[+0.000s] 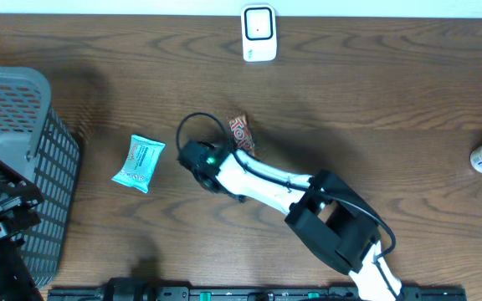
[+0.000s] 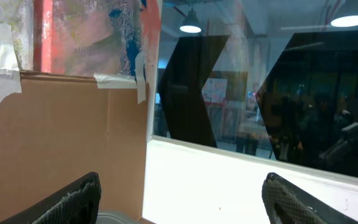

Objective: Scan the item barcode
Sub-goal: 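Grasp the TOP bar with the right gripper and lift it, then carry the bar rightward and lay it diagonally on the table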

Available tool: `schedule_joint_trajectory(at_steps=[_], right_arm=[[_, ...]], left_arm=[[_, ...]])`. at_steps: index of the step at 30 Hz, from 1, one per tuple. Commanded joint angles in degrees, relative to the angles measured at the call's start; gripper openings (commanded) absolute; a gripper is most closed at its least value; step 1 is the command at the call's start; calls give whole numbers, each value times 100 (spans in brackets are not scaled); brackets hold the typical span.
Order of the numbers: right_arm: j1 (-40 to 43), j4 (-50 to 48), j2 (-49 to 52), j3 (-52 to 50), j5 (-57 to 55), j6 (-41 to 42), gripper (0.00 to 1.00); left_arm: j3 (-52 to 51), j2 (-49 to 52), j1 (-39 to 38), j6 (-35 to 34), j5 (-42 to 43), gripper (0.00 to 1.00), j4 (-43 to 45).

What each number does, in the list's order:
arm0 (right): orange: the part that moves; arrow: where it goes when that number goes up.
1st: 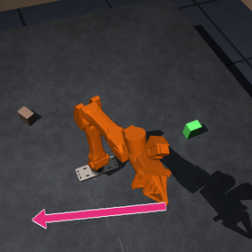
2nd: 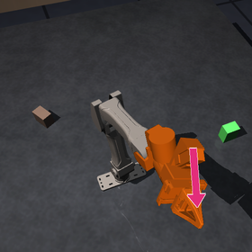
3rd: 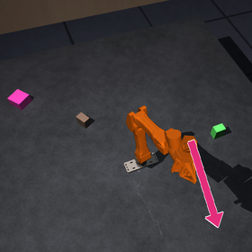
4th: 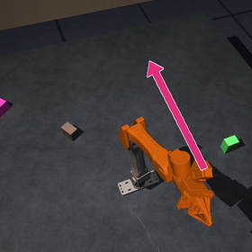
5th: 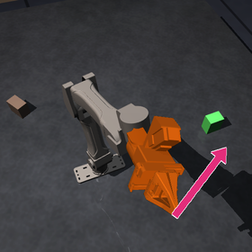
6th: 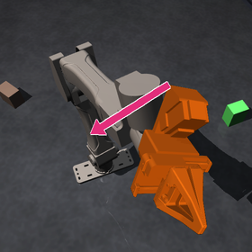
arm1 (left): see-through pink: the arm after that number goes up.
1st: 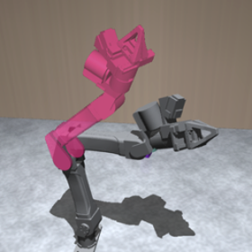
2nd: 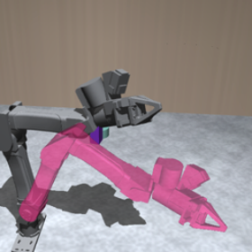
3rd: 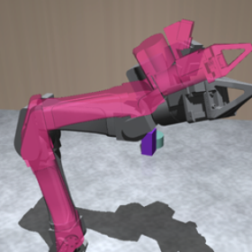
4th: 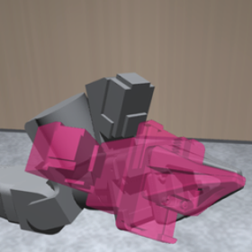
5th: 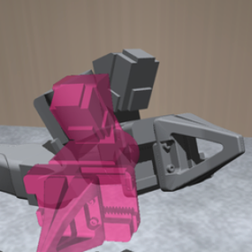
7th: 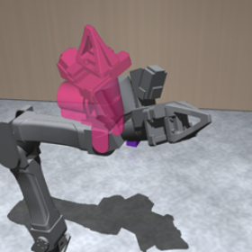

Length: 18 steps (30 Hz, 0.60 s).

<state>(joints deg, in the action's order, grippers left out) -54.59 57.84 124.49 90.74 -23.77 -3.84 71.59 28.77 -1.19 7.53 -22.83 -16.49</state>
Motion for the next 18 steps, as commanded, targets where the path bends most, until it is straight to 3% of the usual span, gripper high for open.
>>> schedule_joint_trajectory(at_steps=[1,6,12,18], right_arm=[[105,809,-184,1255,2129,122,1],[623,1528,-417,1882,4144,118,1],[2166,1462,-415,1325,7027,103,1],[3362,437,-415,201,6885,614,1]], left_arm=[[-13,-22,-2,42,-79,84,24],[-13,-24,-2,39,-79,83,9],[-13,-22,-2,39,-76,83,9],[-13,-22,-2,39,-76,83,7]])
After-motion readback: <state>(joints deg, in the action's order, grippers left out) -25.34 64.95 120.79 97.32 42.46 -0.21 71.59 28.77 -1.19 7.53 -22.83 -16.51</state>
